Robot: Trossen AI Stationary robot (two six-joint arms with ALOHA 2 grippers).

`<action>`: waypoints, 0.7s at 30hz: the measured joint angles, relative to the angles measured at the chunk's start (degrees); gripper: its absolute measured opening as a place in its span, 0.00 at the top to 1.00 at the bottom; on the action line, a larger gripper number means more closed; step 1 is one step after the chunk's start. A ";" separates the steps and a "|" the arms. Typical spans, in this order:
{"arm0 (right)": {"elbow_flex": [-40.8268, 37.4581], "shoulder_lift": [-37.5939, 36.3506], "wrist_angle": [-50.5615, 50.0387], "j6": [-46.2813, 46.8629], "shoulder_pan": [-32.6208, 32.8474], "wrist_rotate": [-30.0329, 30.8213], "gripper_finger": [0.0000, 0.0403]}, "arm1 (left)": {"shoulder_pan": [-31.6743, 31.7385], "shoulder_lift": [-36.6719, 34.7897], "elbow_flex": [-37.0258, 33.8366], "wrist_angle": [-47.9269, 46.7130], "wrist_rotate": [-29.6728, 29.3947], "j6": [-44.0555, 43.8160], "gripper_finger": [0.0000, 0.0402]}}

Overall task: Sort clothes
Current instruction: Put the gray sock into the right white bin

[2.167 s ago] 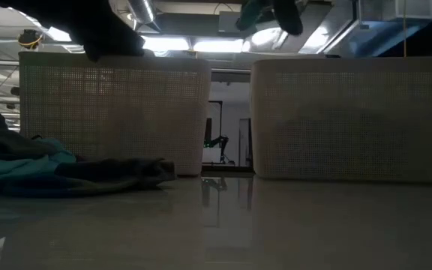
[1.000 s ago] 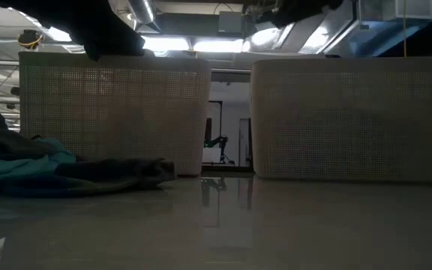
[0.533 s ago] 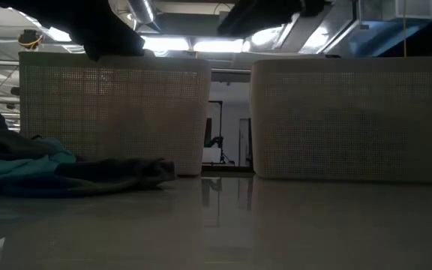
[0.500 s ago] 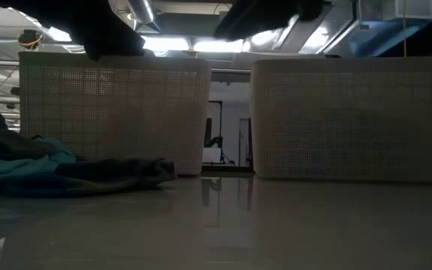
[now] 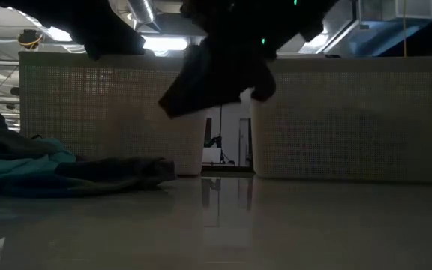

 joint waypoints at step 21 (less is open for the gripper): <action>0.09 10.28 5.75 3.96 -0.04 -1.76 0.66 | 0.00 -0.02 0.00 0.15 0.00 0.60 0.62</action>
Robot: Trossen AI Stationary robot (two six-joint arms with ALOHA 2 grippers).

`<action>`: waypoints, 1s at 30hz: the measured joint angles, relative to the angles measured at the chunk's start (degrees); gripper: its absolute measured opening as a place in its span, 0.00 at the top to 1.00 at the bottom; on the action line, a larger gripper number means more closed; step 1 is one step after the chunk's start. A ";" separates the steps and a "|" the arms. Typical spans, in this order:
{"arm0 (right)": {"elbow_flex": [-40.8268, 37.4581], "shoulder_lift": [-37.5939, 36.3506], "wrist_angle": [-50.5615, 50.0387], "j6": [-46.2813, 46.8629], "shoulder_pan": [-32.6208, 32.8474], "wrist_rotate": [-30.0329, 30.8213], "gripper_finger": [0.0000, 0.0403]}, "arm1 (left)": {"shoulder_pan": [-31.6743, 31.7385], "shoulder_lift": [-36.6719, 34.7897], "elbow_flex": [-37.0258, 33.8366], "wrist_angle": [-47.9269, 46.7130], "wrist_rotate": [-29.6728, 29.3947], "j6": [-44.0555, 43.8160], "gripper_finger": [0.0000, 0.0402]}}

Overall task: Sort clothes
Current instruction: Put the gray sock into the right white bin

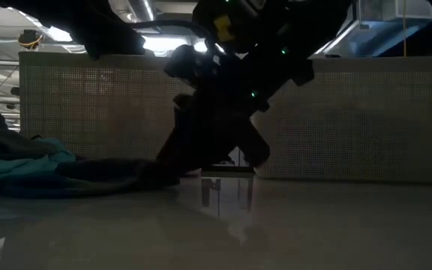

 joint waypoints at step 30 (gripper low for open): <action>0.00 -29.48 -22.36 -11.25 3.39 24.14 0.93 | 0.00 0.00 0.00 -0.08 0.00 -0.02 0.62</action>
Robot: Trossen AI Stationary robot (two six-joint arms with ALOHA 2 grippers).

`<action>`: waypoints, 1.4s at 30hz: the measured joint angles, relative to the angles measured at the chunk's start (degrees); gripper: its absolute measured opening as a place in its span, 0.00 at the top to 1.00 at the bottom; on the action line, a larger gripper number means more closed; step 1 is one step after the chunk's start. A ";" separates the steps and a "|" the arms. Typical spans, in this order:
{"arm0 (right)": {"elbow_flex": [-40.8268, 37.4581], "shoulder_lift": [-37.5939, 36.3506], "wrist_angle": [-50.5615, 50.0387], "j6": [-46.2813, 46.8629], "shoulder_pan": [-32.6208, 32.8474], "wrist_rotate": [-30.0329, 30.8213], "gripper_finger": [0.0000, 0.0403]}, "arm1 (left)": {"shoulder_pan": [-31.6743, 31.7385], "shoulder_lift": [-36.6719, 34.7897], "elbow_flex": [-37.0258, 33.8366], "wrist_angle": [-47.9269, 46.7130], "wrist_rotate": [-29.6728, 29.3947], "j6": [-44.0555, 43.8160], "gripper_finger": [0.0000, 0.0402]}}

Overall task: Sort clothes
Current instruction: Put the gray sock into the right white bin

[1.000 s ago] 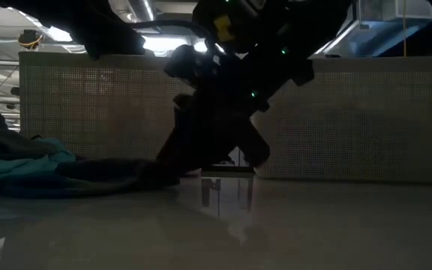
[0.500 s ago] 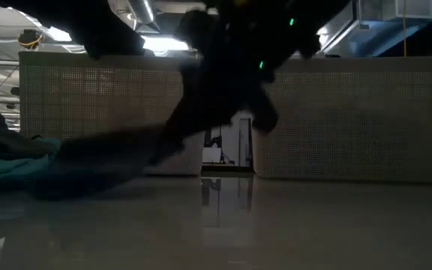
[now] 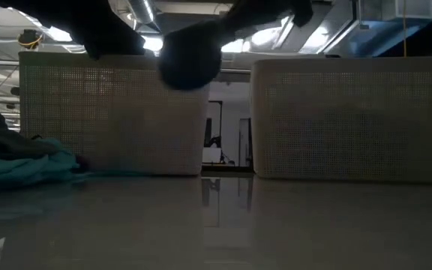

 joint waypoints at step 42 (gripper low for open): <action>0.71 -28.23 -41.53 11.93 -7.08 17.98 0.53 | 0.00 0.00 0.00 0.09 0.00 0.14 0.62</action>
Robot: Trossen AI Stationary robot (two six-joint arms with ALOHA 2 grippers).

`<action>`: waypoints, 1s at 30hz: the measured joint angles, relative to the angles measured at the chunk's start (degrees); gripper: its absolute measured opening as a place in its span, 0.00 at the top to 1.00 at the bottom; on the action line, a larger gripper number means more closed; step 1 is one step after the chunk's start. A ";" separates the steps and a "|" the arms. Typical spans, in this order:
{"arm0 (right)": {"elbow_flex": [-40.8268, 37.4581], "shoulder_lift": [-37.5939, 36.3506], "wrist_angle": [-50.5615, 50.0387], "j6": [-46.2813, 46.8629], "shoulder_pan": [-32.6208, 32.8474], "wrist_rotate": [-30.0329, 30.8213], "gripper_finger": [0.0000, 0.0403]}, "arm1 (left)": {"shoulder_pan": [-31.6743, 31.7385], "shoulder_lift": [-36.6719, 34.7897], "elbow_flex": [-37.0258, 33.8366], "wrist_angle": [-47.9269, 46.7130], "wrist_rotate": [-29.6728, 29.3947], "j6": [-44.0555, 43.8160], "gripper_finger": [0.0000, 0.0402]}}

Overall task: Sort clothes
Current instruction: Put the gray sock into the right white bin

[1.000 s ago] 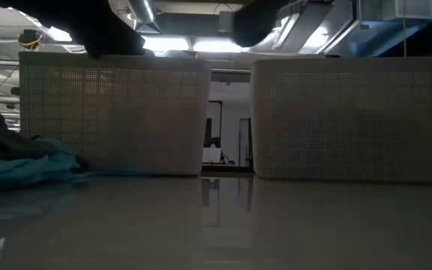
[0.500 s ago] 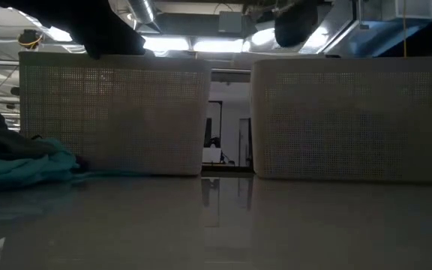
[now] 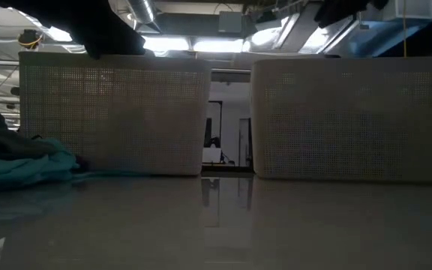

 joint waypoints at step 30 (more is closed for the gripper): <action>-42.85 9.90 76.00 -11.47 26.25 -15.38 0.45 | -4.53 15.47 11.59 1.19 8.57 12.42 0.62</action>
